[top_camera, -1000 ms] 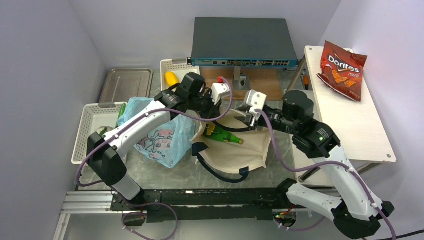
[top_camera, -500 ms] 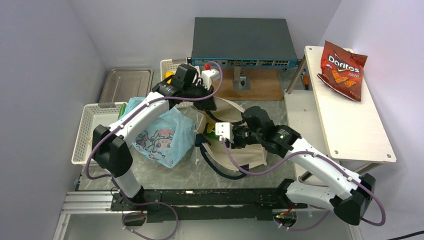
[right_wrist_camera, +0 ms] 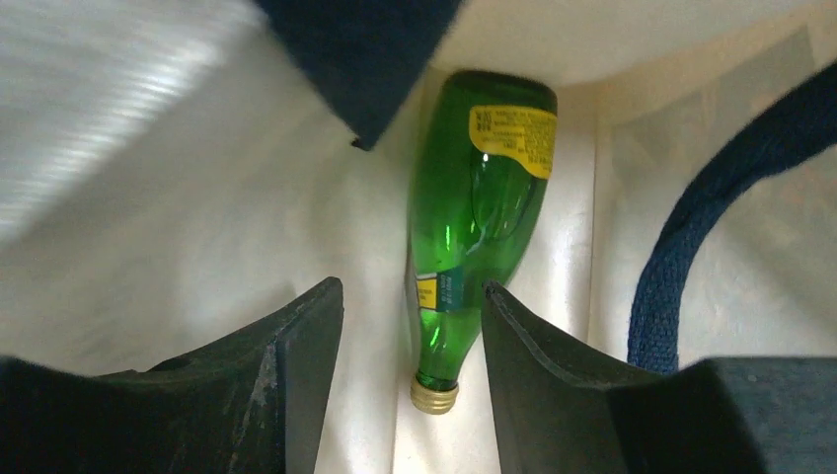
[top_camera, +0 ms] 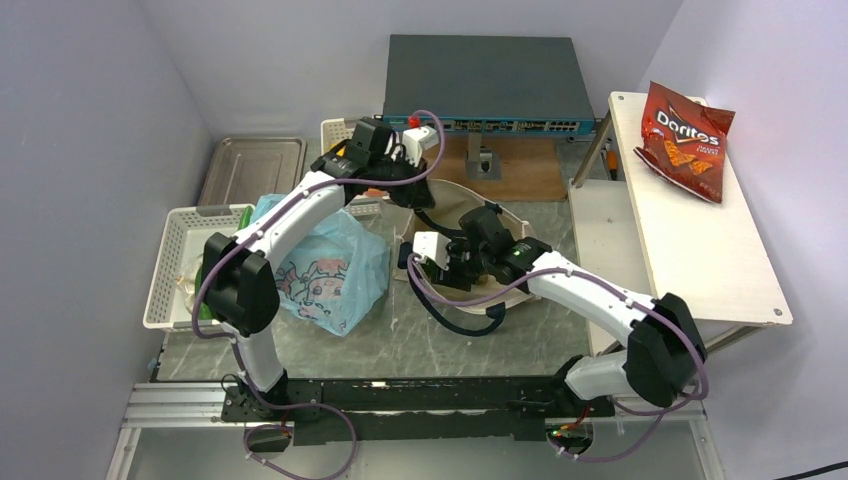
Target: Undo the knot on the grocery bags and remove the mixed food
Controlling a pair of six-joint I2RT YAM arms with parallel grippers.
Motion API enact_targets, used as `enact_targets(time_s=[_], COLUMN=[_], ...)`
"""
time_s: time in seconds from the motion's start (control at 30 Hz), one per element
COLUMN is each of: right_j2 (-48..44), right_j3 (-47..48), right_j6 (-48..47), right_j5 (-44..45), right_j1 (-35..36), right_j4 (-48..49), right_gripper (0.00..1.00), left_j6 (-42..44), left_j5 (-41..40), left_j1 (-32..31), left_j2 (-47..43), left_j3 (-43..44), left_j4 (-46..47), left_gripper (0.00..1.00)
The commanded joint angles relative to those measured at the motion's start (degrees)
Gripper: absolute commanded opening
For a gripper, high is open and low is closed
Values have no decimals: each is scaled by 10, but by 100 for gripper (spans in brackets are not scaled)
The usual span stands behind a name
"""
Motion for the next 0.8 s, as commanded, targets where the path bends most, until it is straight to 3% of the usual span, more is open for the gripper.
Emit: enact_targets(time_s=[0.0, 0.13, 0.43, 0.63, 0.77], right_j2=[17, 38, 139, 188, 219], right_j3=[16, 20, 64, 78, 88], right_j6=[28, 52, 60, 24, -14], right_j5=[8, -7, 25, 35, 8], right_j1=[-29, -58, -51, -52, -53], right_j4=[22, 11, 18, 47, 41], right_gripper=[56, 62, 73, 87, 89], left_j6=[-10, -4, 20, 56, 62], left_j5=[29, 34, 42, 38, 34], left_j1=[16, 39, 42, 41, 43], left_j2=[-9, -31, -56, -49, -43], left_j3=[12, -8, -37, -23, -16], left_j4=[36, 38, 34, 29, 24], left_gripper=[0, 0, 0, 0, 0])
